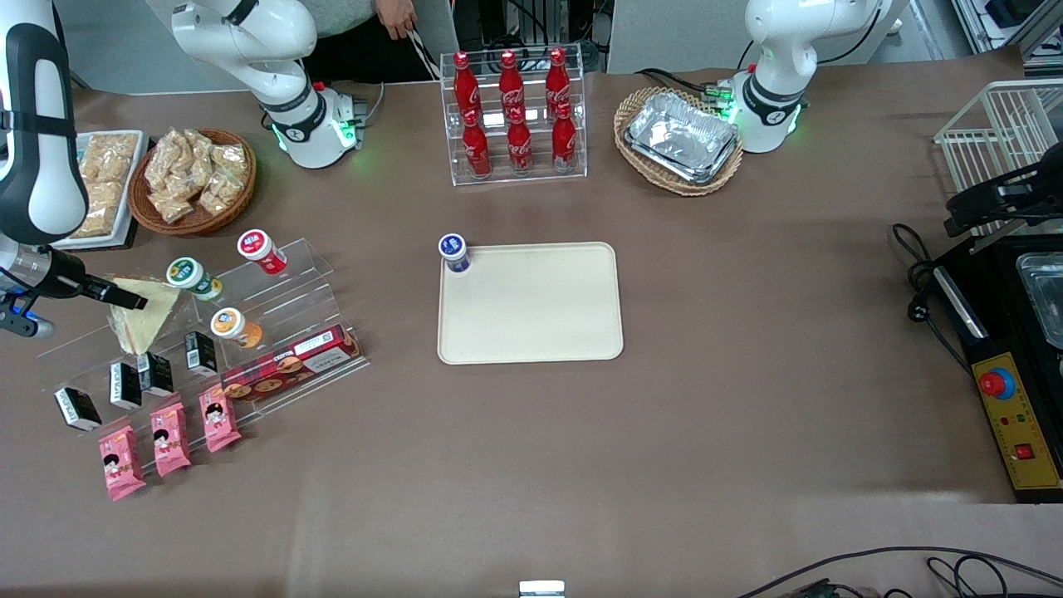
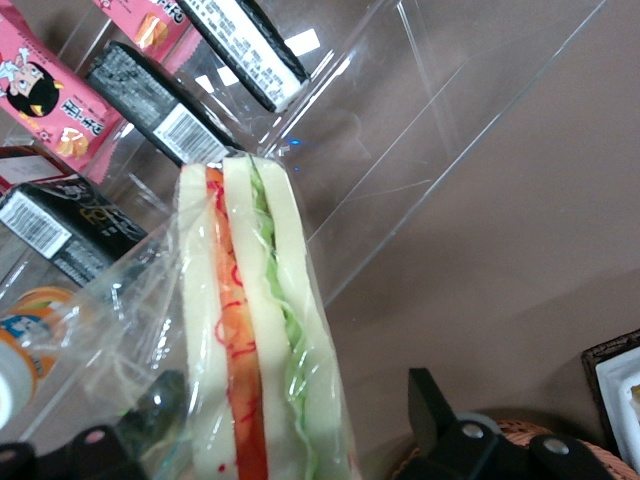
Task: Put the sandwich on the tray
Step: 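Close the right gripper on the wrapped sandwich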
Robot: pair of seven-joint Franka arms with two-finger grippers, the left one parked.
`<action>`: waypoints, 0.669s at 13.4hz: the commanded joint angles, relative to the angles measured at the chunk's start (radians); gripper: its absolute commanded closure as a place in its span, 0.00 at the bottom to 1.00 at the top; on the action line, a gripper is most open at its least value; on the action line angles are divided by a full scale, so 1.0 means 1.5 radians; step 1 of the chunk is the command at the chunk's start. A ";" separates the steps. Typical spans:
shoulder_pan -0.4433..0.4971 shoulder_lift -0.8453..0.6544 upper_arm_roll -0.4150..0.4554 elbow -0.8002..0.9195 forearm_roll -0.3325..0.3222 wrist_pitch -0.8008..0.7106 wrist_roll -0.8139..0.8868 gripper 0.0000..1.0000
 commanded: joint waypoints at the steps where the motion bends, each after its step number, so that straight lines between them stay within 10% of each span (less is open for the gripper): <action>1: 0.005 -0.011 0.001 -0.014 0.024 0.013 -0.001 0.04; 9: 0.006 -0.010 0.004 -0.010 0.050 0.005 -0.003 0.73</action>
